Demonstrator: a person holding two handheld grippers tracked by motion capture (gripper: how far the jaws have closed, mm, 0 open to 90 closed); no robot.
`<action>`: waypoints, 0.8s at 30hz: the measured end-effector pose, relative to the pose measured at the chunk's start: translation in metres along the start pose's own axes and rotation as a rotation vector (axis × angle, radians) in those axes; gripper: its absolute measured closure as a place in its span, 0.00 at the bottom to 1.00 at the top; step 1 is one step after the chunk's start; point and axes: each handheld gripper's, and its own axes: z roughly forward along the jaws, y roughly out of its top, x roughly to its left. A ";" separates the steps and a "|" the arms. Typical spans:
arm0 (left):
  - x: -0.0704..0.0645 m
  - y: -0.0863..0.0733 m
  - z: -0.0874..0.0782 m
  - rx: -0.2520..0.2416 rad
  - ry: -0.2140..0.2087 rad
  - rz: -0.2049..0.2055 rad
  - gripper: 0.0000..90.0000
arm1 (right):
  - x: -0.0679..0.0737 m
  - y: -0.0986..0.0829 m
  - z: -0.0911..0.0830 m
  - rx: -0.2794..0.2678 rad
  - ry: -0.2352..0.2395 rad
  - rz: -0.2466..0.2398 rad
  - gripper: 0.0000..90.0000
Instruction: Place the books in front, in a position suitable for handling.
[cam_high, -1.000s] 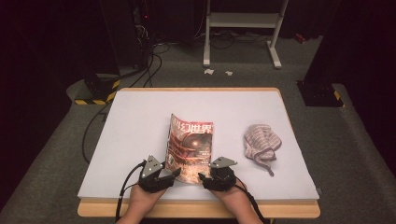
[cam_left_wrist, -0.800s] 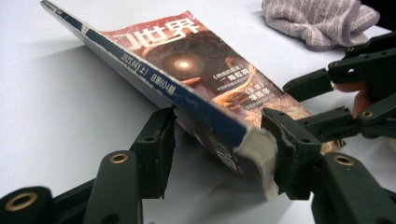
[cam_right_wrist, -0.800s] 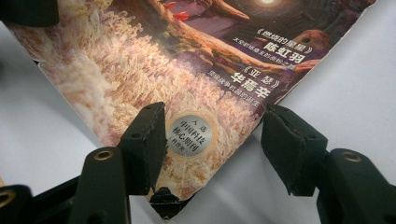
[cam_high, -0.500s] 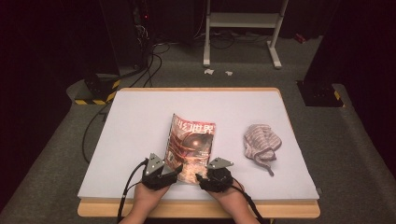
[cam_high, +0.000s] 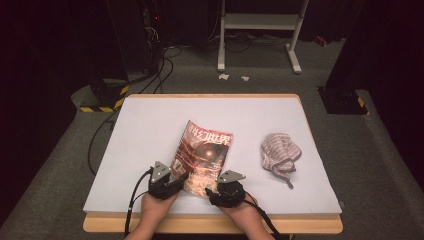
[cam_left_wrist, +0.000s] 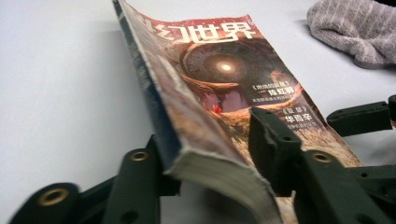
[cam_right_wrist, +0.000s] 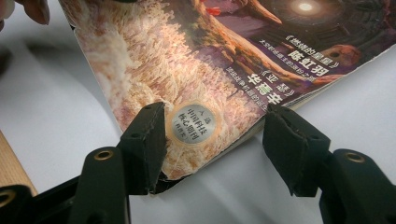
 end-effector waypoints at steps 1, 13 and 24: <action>0.000 0.000 0.000 -0.006 -0.002 -0.003 0.66 | 0.000 0.000 0.000 -0.002 -0.001 0.000 0.44; 0.009 0.004 -0.005 -0.058 -0.002 0.005 0.83 | 0.003 0.000 -0.001 -0.030 0.002 -0.047 0.49; 0.023 0.004 -0.003 -0.041 -0.038 0.014 0.85 | -0.015 -0.007 -0.024 -0.062 -0.023 -0.014 0.48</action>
